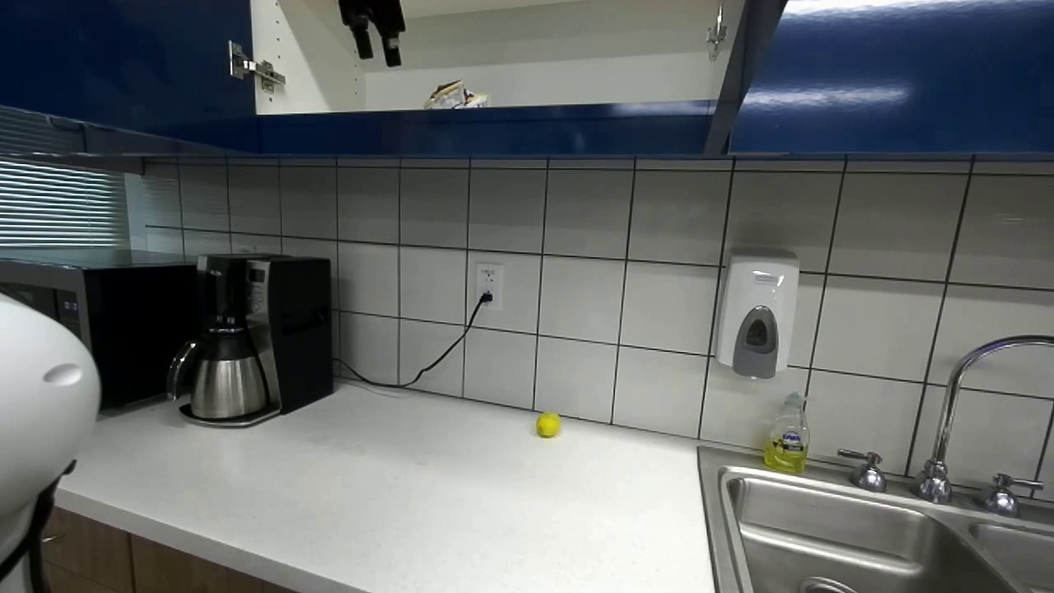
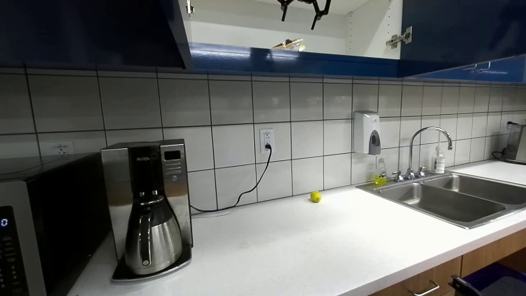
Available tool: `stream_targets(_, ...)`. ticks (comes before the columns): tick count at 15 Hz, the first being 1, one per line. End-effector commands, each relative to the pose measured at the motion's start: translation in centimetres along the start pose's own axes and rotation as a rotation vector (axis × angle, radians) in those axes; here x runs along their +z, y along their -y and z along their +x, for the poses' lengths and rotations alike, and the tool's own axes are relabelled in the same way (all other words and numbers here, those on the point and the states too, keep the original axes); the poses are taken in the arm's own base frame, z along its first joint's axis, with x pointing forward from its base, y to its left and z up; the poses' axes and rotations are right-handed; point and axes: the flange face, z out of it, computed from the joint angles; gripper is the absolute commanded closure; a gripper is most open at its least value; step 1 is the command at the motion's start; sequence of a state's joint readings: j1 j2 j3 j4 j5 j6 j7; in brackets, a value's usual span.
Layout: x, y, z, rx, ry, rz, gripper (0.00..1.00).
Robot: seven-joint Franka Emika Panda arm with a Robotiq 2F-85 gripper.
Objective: Pick up the pack of fritos and place it on the bottom shelf of the cabinet above
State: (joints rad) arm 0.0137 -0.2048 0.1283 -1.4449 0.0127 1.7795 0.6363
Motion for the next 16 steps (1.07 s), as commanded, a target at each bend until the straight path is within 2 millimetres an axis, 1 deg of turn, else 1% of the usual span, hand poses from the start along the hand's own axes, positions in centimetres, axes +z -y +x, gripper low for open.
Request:
stream_targets(1, -1.2, -1.4, -2.0, -0.097, 0.123, -0.054, 0.00)
stream_targets(3, -1.1, -2.0, -3.1, -0.165, 0.191, -0.090, 0.00)
stream_targets(5, -0.5, -2.4, -4.1, -0.241, 0.255, -0.116, 0.00)
stream_targets(7, 0.6, -2.5, -4.9, -0.332, 0.317, -0.128, 0.00)
stream_targets(12, 5.0, -3.0, -6.9, -0.540, 0.437, -0.176, 0.00)
stream_targets(16, 8.9, -3.8, -8.2, -0.595, 0.505, -0.192, 0.00)
